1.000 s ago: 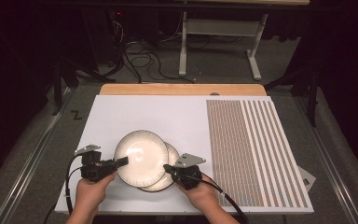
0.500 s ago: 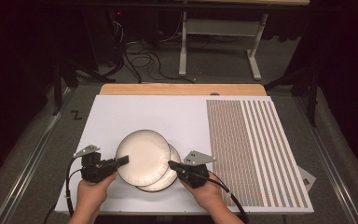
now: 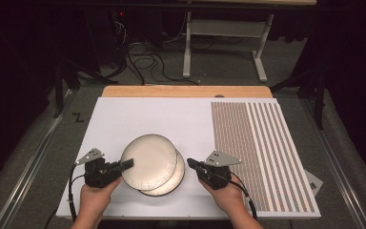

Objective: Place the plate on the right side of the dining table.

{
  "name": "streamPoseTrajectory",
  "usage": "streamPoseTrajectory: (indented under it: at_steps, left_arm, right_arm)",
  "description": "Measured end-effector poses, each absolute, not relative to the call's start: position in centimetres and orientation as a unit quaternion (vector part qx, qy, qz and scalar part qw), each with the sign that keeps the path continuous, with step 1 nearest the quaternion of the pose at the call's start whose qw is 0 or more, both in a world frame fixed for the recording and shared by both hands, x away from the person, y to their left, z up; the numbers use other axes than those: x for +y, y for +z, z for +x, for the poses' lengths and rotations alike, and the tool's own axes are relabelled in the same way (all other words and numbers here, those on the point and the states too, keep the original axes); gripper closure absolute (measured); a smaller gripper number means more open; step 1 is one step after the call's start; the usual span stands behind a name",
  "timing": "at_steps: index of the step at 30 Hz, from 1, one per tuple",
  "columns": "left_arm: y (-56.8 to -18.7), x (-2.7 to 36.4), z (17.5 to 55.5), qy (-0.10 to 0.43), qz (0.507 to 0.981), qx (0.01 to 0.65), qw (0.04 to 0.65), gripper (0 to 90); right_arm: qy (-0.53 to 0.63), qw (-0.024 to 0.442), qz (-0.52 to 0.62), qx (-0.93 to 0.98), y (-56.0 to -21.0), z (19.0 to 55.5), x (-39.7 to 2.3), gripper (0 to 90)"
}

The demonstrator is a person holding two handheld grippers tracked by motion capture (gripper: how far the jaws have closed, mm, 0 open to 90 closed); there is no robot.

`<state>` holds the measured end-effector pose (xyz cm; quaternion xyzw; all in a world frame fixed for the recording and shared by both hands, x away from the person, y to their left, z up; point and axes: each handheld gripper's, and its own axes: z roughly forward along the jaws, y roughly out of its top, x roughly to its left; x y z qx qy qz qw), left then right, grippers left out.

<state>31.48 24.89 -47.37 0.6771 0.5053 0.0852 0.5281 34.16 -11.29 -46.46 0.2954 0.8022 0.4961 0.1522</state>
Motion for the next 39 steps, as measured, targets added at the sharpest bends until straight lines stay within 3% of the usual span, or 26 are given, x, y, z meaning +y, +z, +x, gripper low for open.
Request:
streamPoseTrajectory:
  at_steps: [6,10,18,25,31,39]
  left_arm:
    - [-47.3,24.8,31.4,0.094,0.682,0.493,0.531,79.8]
    - [-47.2,24.7,31.2,0.103,0.687,0.485,0.532,79.8]
    - [-47.0,24.4,30.9,0.116,0.691,0.475,0.532,79.9]
    - [-47.0,24.3,30.9,0.118,0.692,0.472,0.532,79.9]
    - [-47.0,24.3,30.8,0.121,0.692,0.472,0.533,79.9]
    - [-46.9,24.1,30.6,0.130,0.695,0.466,0.532,79.9]
  right_arm:
    - [0.487,0.174,0.292,0.804,-45.7,33.7,-13.3,88.1]
    - [0.486,0.182,0.299,0.801,-45.3,33.2,-15.3,82.3]
    - [0.500,0.206,0.322,0.777,-44.3,32.1,-19.4,57.7]
    - [0.520,0.212,0.337,0.756,-43.7,30.7,-22.5,42.9]
    - [0.522,0.223,0.337,0.751,-43.8,30.0,-23.5,30.2]
    - [0.533,0.232,0.352,0.734,-43.7,29.5,-24.2,3.4]
